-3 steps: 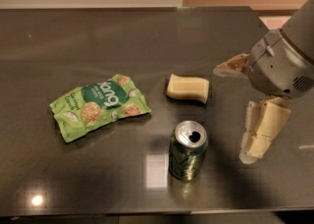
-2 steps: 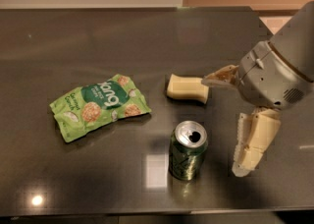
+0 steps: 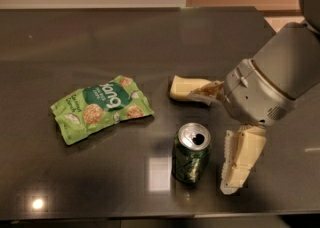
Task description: Pick green can
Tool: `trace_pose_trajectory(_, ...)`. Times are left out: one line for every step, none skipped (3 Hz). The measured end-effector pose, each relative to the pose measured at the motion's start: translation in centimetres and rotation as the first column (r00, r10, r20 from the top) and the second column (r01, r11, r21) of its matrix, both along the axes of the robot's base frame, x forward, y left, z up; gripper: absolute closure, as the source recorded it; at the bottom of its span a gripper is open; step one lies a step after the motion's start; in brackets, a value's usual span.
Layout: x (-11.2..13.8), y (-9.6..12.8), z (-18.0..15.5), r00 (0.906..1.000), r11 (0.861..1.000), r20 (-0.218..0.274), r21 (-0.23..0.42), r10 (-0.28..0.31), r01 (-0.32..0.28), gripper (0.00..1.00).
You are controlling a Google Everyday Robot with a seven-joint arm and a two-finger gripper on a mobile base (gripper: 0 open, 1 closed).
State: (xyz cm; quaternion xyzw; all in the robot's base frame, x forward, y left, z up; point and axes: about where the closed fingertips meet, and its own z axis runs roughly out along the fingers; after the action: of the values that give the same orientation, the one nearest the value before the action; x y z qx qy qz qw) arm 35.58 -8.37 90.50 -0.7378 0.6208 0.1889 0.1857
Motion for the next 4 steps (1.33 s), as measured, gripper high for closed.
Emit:
trace_pose_trajectory(-0.6,1.0,-0.5,0.9999,1.0,0.004,-0.002,0.015,-0.015,0.0)
trace_pose_trajectory(-1.2,1.8,-0.6,0.9997,1.0,0.001,0.004,0.026,-0.026,0.19)
trace_pose_trajectory(-1.6,2.1,-0.4,0.9996,1.0,-0.003,0.008,0.029,-0.029,0.43)
trace_pose_trajectory(-1.3,2.2,0.0,0.9996,1.0,-0.011,0.01,0.025,-0.025,0.64)
